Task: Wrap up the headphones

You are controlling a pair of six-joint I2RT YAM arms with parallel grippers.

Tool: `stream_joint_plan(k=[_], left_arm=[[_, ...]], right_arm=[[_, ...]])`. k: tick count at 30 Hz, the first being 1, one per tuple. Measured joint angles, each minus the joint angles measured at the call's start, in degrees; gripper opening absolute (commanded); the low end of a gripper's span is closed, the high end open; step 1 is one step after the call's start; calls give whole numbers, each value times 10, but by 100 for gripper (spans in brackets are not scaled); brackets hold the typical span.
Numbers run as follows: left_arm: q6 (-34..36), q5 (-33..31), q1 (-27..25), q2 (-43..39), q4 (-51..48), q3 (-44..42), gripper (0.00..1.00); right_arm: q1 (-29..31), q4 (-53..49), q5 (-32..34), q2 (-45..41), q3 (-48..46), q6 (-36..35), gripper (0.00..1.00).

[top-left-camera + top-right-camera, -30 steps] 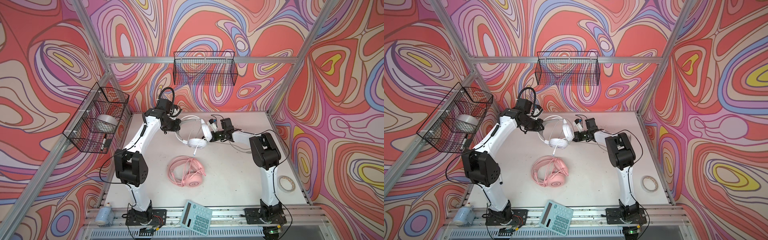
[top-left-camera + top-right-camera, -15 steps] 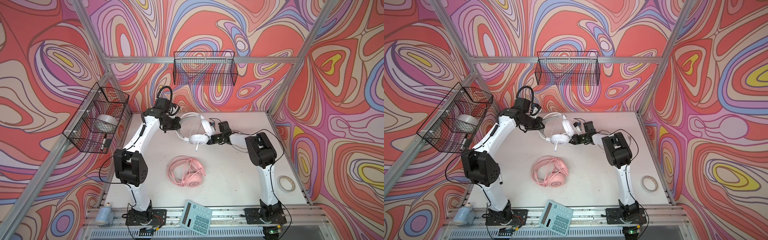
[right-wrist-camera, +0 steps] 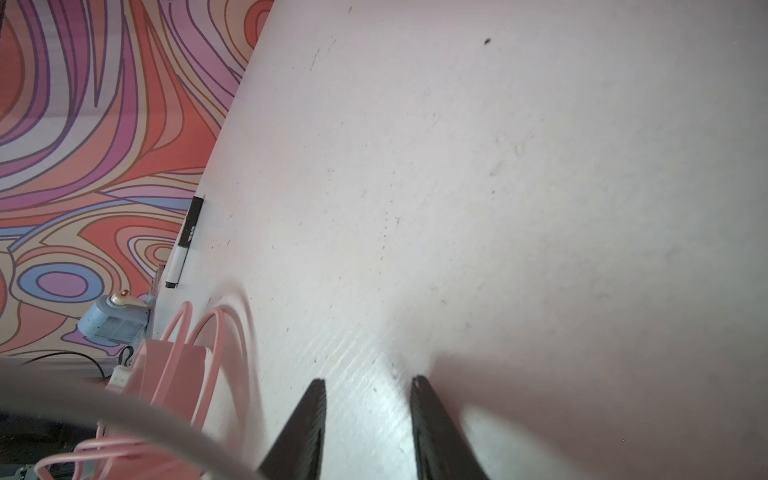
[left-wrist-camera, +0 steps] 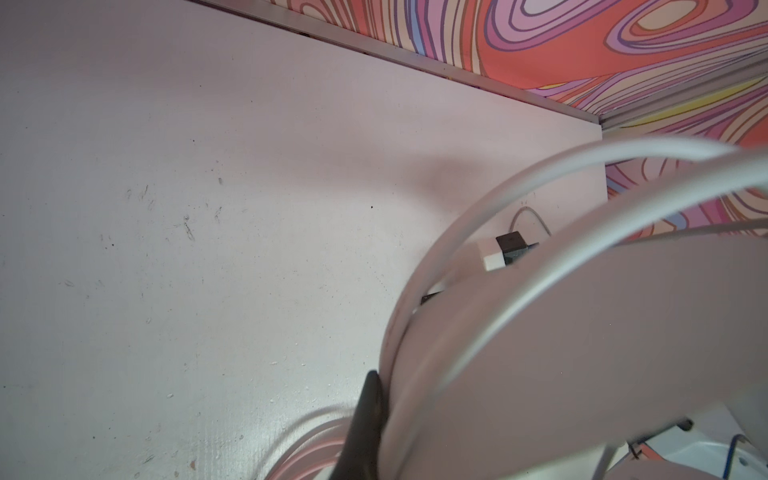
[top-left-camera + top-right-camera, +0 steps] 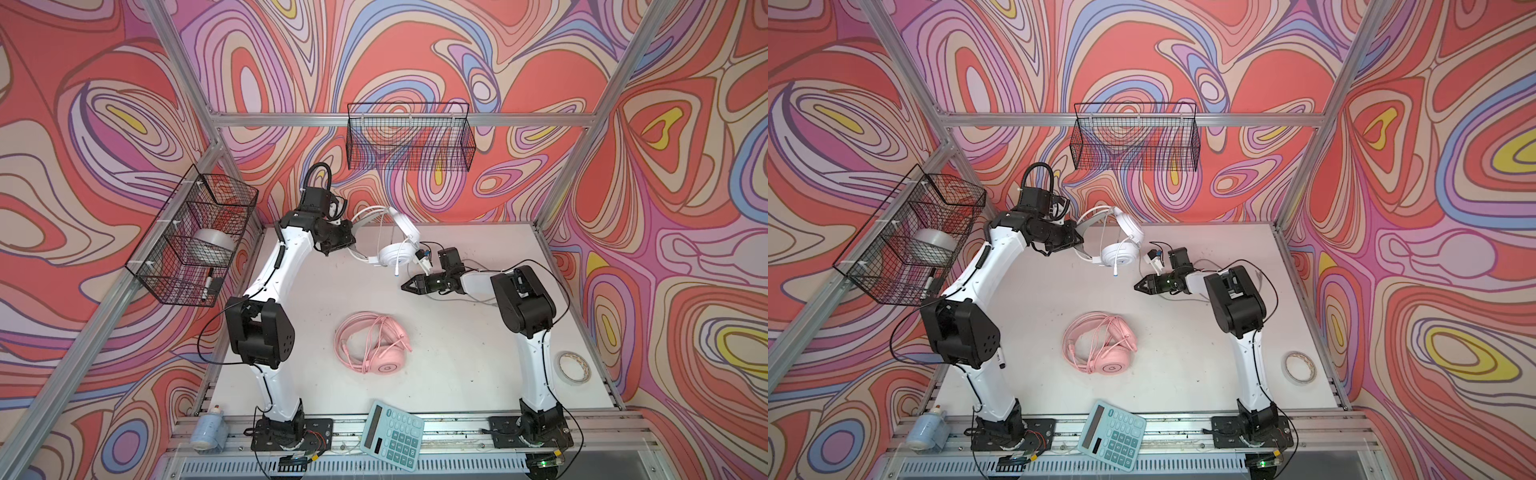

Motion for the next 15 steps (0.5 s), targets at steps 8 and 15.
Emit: stream_joint_plan(k=[8,15], left_arm=[[-58,-15,22,12,10,0,0],[-87,-30,38,17,19,0,0]], right_arm=[[0,-6,0,-24,-34,-6,38],[0,-18,1,-40,-55,-13,36]])
